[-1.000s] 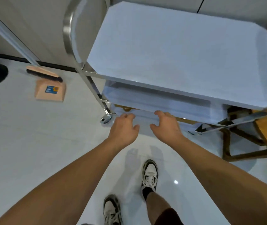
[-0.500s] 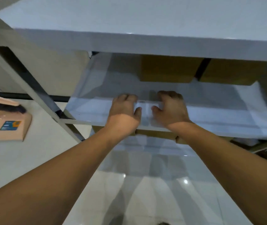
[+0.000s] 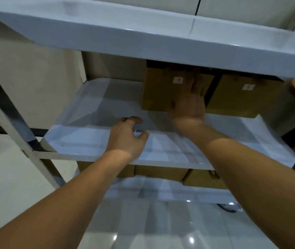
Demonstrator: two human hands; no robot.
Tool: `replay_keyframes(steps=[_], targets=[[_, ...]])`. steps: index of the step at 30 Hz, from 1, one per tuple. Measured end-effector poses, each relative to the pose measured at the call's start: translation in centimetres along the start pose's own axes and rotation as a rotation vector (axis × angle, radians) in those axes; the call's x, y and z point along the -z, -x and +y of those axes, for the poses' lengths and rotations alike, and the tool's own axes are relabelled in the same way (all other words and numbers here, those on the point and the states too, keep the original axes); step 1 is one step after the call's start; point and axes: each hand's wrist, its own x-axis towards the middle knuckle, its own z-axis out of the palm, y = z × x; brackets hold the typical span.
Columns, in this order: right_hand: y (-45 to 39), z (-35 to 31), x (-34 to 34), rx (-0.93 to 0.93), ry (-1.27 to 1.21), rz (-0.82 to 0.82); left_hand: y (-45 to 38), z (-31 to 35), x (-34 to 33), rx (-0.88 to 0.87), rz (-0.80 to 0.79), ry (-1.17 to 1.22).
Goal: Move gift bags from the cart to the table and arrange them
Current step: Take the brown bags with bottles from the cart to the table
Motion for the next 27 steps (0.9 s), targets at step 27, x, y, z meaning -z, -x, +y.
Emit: replay_keyframes(steps=[27], targets=[[12.8,4.6,4.3,0.02,-0.133,0.024,0.4,3.9,-2.1,0.44,0.152,0.764]])
